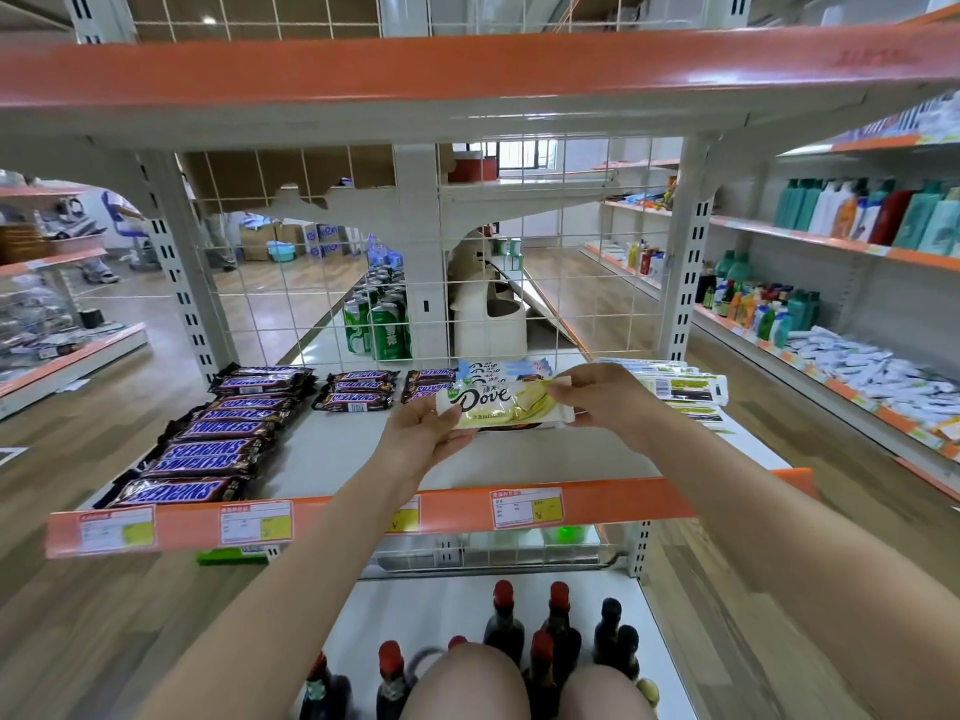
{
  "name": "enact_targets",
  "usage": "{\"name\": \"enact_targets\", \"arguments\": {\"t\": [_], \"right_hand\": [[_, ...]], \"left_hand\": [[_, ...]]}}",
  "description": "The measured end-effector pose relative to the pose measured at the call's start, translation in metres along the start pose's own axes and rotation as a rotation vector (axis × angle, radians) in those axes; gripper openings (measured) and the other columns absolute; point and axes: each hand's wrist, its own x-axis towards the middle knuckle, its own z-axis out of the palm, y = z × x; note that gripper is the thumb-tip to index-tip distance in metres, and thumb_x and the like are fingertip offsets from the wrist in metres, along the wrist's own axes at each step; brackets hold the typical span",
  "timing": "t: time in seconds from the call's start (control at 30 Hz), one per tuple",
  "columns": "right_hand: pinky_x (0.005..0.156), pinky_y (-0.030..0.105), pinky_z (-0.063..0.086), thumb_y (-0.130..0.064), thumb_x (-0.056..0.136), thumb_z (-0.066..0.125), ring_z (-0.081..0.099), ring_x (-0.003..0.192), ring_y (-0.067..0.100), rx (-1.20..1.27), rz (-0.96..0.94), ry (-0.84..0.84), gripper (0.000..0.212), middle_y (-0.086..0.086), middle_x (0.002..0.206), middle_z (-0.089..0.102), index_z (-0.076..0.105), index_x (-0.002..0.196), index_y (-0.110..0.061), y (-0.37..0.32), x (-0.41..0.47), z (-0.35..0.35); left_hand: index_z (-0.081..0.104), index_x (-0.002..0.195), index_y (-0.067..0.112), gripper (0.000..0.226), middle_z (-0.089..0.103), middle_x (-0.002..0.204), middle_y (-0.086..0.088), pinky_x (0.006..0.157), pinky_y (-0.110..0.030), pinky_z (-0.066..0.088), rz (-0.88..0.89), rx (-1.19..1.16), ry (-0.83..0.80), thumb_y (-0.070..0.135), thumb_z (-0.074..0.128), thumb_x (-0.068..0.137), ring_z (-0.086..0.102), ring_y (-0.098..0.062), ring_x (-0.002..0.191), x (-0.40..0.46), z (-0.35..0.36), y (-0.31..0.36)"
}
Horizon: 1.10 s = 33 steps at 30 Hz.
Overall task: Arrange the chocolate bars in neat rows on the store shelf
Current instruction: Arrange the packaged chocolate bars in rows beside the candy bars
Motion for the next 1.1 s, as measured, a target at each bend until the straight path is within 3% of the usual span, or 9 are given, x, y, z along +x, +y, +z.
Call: {"name": "enact_targets", "arguments": {"t": [0.07, 0.3, 0.4, 0.53, 0.67, 0.83, 0.97, 1.03, 1.1], "right_hand": [[0.080, 0.029, 0.054, -0.012, 0.090, 0.060, 0.057, 0.087, 0.021, -0.001, -0.025, 0.007, 0.007, 0.012, 0.094, 0.062, 0.065, 0.094, -0.008, 0.002, 0.002, 0.000], [0.070, 0.019, 0.052, -0.013, 0.091, 0.060, 0.057, 0.081, 0.015, 0.037, -0.045, 0.026, 0.010, 0.005, 0.087, 0.060, 0.065, 0.097, -0.008, 0.003, 0.003, -0.003], [0.076, 0.024, 0.052, -0.013, 0.092, 0.058, 0.056, 0.087, 0.018, 0.048, -0.041, 0.000, 0.007, 0.006, 0.087, 0.060, 0.063, 0.087, -0.014, 0.004, 0.001, 0.000], [0.079, 0.029, 0.051, -0.013, 0.092, 0.058, 0.053, 0.074, 0.012, 0.020, -0.044, 0.023, 0.007, 0.000, 0.076, 0.055, 0.061, 0.098, -0.011, 0.007, 0.001, 0.004], [0.084, 0.031, 0.051, -0.014, 0.092, 0.058, 0.050, 0.070, 0.008, -0.009, -0.050, 0.050, 0.008, -0.001, 0.073, 0.051, 0.060, 0.099, -0.011, 0.009, 0.004, 0.004], [0.067, 0.022, 0.055, -0.013, 0.091, 0.061, 0.052, 0.071, 0.011, 0.013, -0.029, 0.047, 0.005, 0.002, 0.075, 0.051, 0.060, 0.087, -0.009, 0.016, 0.008, 0.002], [0.058, 0.017, 0.056, -0.012, 0.090, 0.062, 0.058, 0.085, 0.021, 0.013, 0.029, 0.043, 0.009, 0.022, 0.098, 0.061, 0.062, 0.095, -0.005, 0.026, 0.014, 0.000], [0.064, 0.022, 0.057, -0.012, 0.088, 0.064, 0.059, 0.088, 0.022, -0.001, 0.059, 0.024, 0.014, 0.023, 0.103, 0.063, 0.064, 0.099, -0.003, 0.031, 0.017, 0.000], [0.076, 0.030, 0.056, -0.011, 0.086, 0.066, 0.060, 0.089, 0.021, -0.015, 0.091, -0.003, 0.021, 0.012, 0.093, 0.064, 0.064, 0.105, -0.002, 0.035, 0.020, 0.000]], "left_hand": [[0.052, 0.088, 0.003, 0.007, 0.056, 0.089, -0.018, 0.070, -0.022, 0.058, -0.010, 0.020, -0.032, 0.005, 0.059, 0.089, 0.070, -0.013, 0.067, 0.000, -0.003, -0.001], [0.064, 0.087, 0.003, 0.008, 0.066, 0.081, -0.011, 0.075, -0.021, 0.057, -0.021, 0.075, -0.046, 0.010, 0.059, 0.089, 0.066, -0.014, 0.074, -0.005, -0.013, 0.005], [0.062, 0.082, 0.002, 0.008, 0.065, 0.077, -0.012, 0.071, -0.020, 0.057, -0.020, 0.157, -0.028, 0.007, 0.060, 0.088, 0.066, -0.014, 0.069, -0.005, -0.014, 0.004], [0.061, 0.079, 0.002, 0.009, 0.065, 0.076, -0.012, 0.069, -0.019, 0.058, -0.018, 0.244, -0.007, 0.005, 0.062, 0.087, 0.066, -0.012, 0.063, -0.004, -0.014, 0.002], [0.061, 0.080, 0.002, 0.009, 0.066, 0.078, -0.012, 0.069, -0.019, 0.057, -0.004, 0.292, 0.002, 0.006, 0.062, 0.087, 0.065, -0.017, 0.069, -0.001, -0.013, 0.001], [0.060, 0.079, 0.001, 0.014, 0.066, 0.077, -0.012, 0.067, -0.020, 0.058, -0.026, 0.364, -0.007, 0.012, 0.067, 0.084, 0.065, -0.015, 0.066, 0.005, -0.010, 0.001], [0.058, 0.076, 0.001, 0.016, 0.064, 0.072, -0.011, 0.057, -0.017, 0.056, -0.061, 0.461, -0.032, 0.011, 0.067, 0.084, 0.063, -0.006, 0.049, 0.013, -0.007, 0.000], [0.059, 0.076, 0.000, 0.016, 0.063, 0.070, -0.011, 0.052, -0.015, 0.055, -0.075, 0.522, -0.030, 0.011, 0.067, 0.085, 0.061, -0.003, 0.044, 0.018, -0.006, -0.002], [0.060, 0.075, 0.000, 0.016, 0.062, 0.068, -0.010, 0.051, -0.014, 0.054, -0.084, 0.577, -0.020, 0.012, 0.067, 0.085, 0.059, -0.002, 0.042, 0.024, -0.005, -0.004]]}}
